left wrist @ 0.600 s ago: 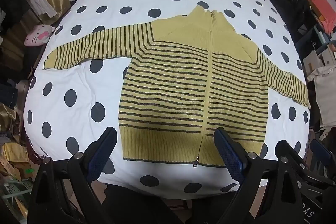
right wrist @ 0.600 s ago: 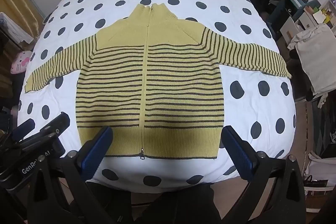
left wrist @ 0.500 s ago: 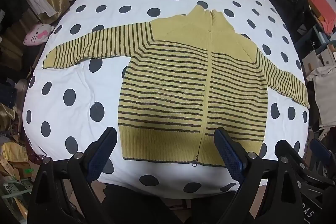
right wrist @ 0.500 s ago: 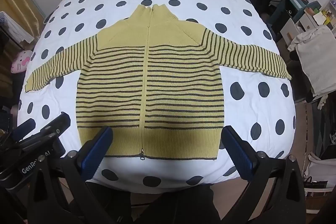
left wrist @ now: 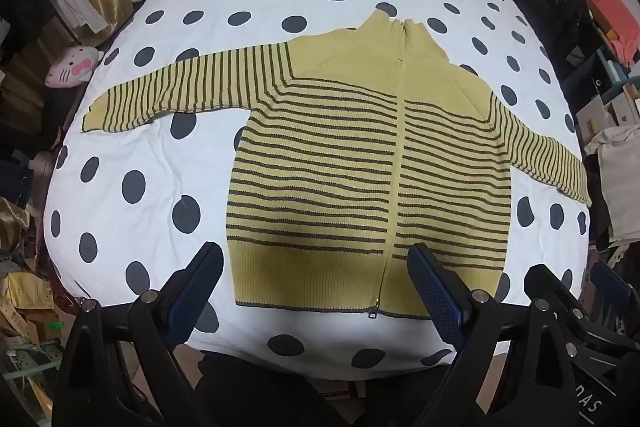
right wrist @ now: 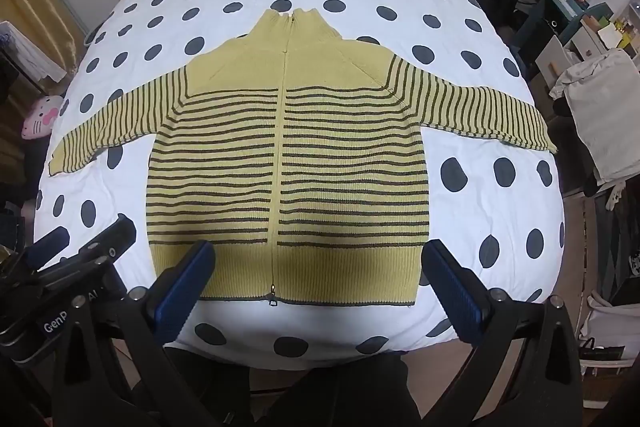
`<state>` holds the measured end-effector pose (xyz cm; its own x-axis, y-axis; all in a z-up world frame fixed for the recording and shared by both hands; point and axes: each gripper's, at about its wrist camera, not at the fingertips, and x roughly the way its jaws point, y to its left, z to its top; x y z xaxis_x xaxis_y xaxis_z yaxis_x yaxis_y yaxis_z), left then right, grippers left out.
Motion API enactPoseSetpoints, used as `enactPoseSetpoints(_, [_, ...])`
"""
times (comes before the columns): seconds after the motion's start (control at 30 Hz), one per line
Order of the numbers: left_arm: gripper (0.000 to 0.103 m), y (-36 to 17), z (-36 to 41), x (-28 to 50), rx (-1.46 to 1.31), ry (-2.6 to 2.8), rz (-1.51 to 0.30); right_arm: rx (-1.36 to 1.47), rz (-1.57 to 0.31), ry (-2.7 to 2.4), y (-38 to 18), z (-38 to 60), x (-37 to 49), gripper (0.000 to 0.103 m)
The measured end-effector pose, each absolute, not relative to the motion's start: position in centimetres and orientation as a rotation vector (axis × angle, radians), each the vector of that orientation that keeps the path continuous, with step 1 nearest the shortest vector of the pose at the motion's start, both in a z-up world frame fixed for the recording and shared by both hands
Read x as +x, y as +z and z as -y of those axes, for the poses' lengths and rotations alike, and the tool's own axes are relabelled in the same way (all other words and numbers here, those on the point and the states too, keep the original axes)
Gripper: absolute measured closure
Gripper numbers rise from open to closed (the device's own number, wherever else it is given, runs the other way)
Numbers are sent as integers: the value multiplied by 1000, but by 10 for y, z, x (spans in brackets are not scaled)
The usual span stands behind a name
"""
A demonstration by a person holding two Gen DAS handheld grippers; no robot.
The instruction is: Fold large clothes
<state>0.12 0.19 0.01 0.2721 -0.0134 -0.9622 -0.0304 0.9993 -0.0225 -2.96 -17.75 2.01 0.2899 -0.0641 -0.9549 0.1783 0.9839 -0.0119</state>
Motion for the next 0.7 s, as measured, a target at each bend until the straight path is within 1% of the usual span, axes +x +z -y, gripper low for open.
enactPoseSetpoints(0.7, [10,-9,-6,9,-51,19,-1318,83,-1277,-145,14,168,-19,0])
